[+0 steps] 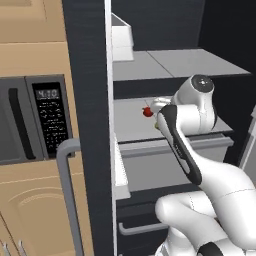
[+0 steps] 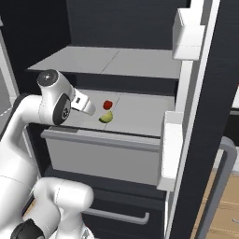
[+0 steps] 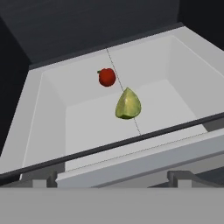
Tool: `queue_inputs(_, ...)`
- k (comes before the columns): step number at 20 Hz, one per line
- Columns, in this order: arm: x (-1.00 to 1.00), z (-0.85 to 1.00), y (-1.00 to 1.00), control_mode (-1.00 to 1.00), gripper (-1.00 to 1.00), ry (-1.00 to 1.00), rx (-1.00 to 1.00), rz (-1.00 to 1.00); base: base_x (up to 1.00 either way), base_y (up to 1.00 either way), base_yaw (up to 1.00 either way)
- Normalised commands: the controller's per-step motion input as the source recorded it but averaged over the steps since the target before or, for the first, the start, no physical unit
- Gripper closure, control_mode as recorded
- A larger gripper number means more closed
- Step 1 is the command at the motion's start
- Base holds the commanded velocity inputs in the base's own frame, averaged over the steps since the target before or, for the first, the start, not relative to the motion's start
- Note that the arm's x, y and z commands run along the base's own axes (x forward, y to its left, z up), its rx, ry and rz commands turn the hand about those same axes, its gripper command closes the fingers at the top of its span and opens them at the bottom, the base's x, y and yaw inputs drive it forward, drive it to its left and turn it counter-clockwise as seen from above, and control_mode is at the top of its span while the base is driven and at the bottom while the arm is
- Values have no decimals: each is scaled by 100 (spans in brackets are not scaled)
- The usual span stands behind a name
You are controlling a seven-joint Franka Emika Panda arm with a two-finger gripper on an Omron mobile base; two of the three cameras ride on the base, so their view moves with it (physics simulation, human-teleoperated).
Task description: Take the lemon wedge from the fridge and place it on the plate with fish on the dining counter.
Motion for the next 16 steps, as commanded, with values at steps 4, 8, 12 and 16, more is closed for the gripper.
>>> queue_inputs(4, 0, 0, 0, 100, -100, 0, 0, 0, 23, 0, 0)
queue_inputs(8, 0, 0, 0, 100, -100, 0, 0, 0, 14, -14, 0)
queue_inputs(12, 0, 0, 0, 100, -100, 0, 0, 0, 13, -32, 0)
queue_inputs(16, 0, 0, 0, 100, -100, 0, 0, 0, 37, -33, 0)
